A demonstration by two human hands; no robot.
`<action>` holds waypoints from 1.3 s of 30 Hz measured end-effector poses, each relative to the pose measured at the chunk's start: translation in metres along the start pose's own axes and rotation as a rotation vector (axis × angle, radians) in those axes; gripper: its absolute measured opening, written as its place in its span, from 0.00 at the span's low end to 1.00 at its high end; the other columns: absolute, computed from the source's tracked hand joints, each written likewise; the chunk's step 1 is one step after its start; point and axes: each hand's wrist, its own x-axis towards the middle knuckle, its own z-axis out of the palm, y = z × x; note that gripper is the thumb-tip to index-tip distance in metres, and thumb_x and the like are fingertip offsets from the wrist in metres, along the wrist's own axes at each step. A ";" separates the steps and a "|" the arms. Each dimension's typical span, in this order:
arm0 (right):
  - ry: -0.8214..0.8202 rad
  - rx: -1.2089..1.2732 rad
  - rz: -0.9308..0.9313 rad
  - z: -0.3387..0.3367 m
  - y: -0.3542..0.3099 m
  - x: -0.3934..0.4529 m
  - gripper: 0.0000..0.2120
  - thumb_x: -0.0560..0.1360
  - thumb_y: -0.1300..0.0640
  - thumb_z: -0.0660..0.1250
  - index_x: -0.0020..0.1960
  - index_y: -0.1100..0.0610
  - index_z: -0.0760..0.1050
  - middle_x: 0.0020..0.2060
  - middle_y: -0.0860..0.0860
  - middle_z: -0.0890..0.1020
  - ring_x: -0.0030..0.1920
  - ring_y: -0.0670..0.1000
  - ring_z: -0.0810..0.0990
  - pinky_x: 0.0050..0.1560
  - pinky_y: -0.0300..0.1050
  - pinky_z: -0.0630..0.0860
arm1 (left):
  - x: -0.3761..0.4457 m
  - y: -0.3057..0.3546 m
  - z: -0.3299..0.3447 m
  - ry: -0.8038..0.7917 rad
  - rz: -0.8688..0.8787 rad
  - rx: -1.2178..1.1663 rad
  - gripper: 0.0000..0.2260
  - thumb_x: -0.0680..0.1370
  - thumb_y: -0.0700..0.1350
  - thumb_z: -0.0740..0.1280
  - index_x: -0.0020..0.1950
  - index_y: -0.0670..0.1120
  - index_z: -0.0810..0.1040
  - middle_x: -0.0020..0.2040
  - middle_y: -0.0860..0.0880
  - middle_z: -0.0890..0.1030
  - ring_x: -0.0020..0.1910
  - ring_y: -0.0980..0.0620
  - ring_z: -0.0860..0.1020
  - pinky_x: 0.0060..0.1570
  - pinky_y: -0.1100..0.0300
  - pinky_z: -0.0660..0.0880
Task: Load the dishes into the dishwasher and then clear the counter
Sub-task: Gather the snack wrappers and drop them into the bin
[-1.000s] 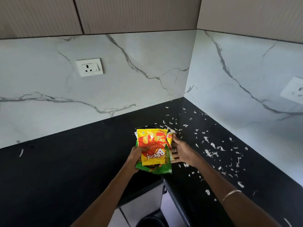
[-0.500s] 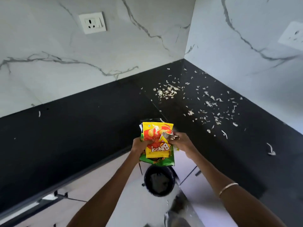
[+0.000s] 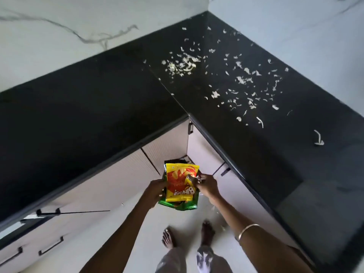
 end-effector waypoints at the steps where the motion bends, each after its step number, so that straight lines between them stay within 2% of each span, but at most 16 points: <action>1: 0.002 0.010 0.036 0.010 0.018 0.011 0.11 0.70 0.46 0.75 0.48 0.51 0.84 0.41 0.49 0.85 0.41 0.48 0.83 0.38 0.35 0.77 | 0.011 -0.010 0.003 0.011 -0.010 -0.001 0.16 0.65 0.46 0.73 0.50 0.41 0.80 0.44 0.41 0.82 0.44 0.43 0.79 0.44 0.57 0.75; 4: 0.054 0.110 0.174 0.038 0.058 0.047 0.09 0.70 0.49 0.75 0.45 0.53 0.83 0.39 0.49 0.85 0.42 0.47 0.84 0.30 0.29 0.70 | 0.053 -0.042 -0.001 0.065 0.006 -0.015 0.11 0.68 0.46 0.75 0.46 0.47 0.76 0.40 0.45 0.80 0.43 0.45 0.78 0.43 0.57 0.72; 7: 0.113 0.223 0.284 0.080 0.099 0.093 0.08 0.69 0.51 0.75 0.46 0.53 0.83 0.41 0.49 0.84 0.44 0.48 0.82 0.35 0.28 0.73 | 0.113 -0.086 -0.012 0.143 -0.002 -0.029 0.04 0.80 0.44 0.67 0.53 0.48 0.75 0.42 0.45 0.80 0.44 0.44 0.78 0.44 0.56 0.73; 10: 0.116 0.364 0.372 0.133 0.151 0.156 0.15 0.67 0.52 0.74 0.53 0.54 0.82 0.46 0.54 0.85 0.44 0.54 0.85 0.47 0.52 0.83 | 0.178 -0.126 -0.012 0.232 -0.004 0.022 0.07 0.80 0.48 0.67 0.55 0.51 0.73 0.41 0.46 0.78 0.42 0.44 0.77 0.42 0.55 0.73; 12: 0.112 0.355 0.364 0.157 0.164 0.191 0.19 0.67 0.49 0.73 0.55 0.56 0.80 0.48 0.55 0.85 0.46 0.57 0.84 0.51 0.56 0.81 | 0.228 -0.157 -0.014 0.289 0.028 0.080 0.10 0.77 0.52 0.70 0.55 0.54 0.72 0.44 0.43 0.82 0.43 0.41 0.80 0.43 0.53 0.73; 14: 0.041 0.428 0.391 0.182 0.180 0.227 0.16 0.72 0.54 0.71 0.56 0.60 0.78 0.49 0.55 0.82 0.48 0.56 0.81 0.55 0.55 0.80 | 0.275 -0.191 -0.019 0.322 0.083 0.135 0.13 0.72 0.55 0.69 0.54 0.56 0.74 0.53 0.39 0.83 0.53 0.36 0.80 0.50 0.46 0.77; 16: 0.066 0.451 0.386 0.204 0.189 0.258 0.17 0.71 0.54 0.73 0.58 0.59 0.77 0.50 0.55 0.81 0.49 0.55 0.81 0.54 0.55 0.80 | 0.300 -0.202 -0.013 0.358 0.151 0.215 0.12 0.74 0.54 0.68 0.56 0.53 0.76 0.56 0.42 0.82 0.56 0.36 0.79 0.54 0.43 0.77; 18: 0.103 0.484 0.377 0.220 0.188 0.277 0.21 0.68 0.53 0.78 0.58 0.58 0.78 0.52 0.56 0.82 0.49 0.55 0.82 0.48 0.56 0.82 | 0.316 -0.201 -0.006 0.417 0.203 0.333 0.14 0.79 0.48 0.63 0.61 0.44 0.76 0.58 0.41 0.81 0.56 0.37 0.78 0.54 0.48 0.75; 21: -0.127 0.526 0.454 0.242 0.186 0.292 0.15 0.74 0.61 0.73 0.59 0.58 0.73 0.54 0.57 0.77 0.53 0.58 0.77 0.39 0.55 0.78 | 0.346 -0.212 -0.009 0.479 0.244 0.473 0.16 0.80 0.44 0.58 0.65 0.40 0.73 0.58 0.37 0.80 0.58 0.35 0.76 0.53 0.47 0.72; 23: -0.122 0.413 0.424 0.247 0.197 0.298 0.17 0.74 0.63 0.72 0.61 0.60 0.74 0.54 0.58 0.78 0.56 0.58 0.77 0.46 0.53 0.79 | 0.358 -0.219 -0.014 0.465 0.249 0.587 0.14 0.81 0.41 0.56 0.65 0.41 0.74 0.56 0.37 0.80 0.55 0.34 0.77 0.51 0.45 0.73; 25: -0.067 0.220 0.375 0.241 0.199 0.289 0.06 0.74 0.59 0.72 0.49 0.59 0.77 0.46 0.57 0.80 0.54 0.58 0.80 0.52 0.50 0.79 | 0.349 -0.220 -0.013 0.421 0.286 0.693 0.14 0.83 0.43 0.55 0.65 0.44 0.74 0.55 0.37 0.81 0.54 0.33 0.77 0.49 0.45 0.74; 27: -0.079 0.043 0.336 0.229 0.190 0.268 0.12 0.76 0.55 0.69 0.36 0.56 0.71 0.37 0.54 0.77 0.51 0.58 0.80 0.43 0.43 0.76 | 0.323 -0.211 -0.010 0.393 0.328 0.765 0.16 0.84 0.46 0.54 0.69 0.47 0.72 0.58 0.39 0.81 0.55 0.33 0.78 0.49 0.46 0.74; 28: -0.082 -0.016 0.300 0.222 0.181 0.255 0.12 0.78 0.54 0.66 0.37 0.58 0.74 0.40 0.56 0.79 0.53 0.59 0.80 0.43 0.43 0.73 | 0.310 -0.207 -0.008 0.381 0.340 0.797 0.17 0.84 0.48 0.53 0.71 0.48 0.70 0.60 0.40 0.80 0.56 0.34 0.78 0.50 0.46 0.74; 31: -0.020 -0.207 0.203 0.190 0.149 0.209 0.12 0.80 0.55 0.59 0.54 0.60 0.78 0.55 0.58 0.81 0.59 0.60 0.78 0.54 0.47 0.74 | 0.262 -0.179 -0.003 0.336 0.338 0.896 0.20 0.84 0.49 0.53 0.75 0.46 0.65 0.69 0.41 0.74 0.63 0.37 0.76 0.56 0.47 0.73; 35: 0.036 -0.464 -0.082 0.145 0.101 0.152 0.13 0.81 0.57 0.56 0.59 0.62 0.74 0.55 0.59 0.80 0.57 0.59 0.79 0.54 0.51 0.76 | 0.203 -0.143 -0.005 0.315 0.400 1.041 0.23 0.83 0.47 0.55 0.77 0.42 0.61 0.74 0.42 0.68 0.70 0.41 0.70 0.66 0.49 0.69; 39: 0.058 -0.481 -0.194 0.098 0.054 0.092 0.16 0.81 0.55 0.56 0.65 0.60 0.70 0.59 0.58 0.78 0.59 0.58 0.78 0.55 0.50 0.76 | 0.132 -0.103 -0.005 0.291 0.473 1.112 0.24 0.83 0.48 0.55 0.77 0.41 0.60 0.73 0.41 0.68 0.69 0.41 0.70 0.64 0.49 0.71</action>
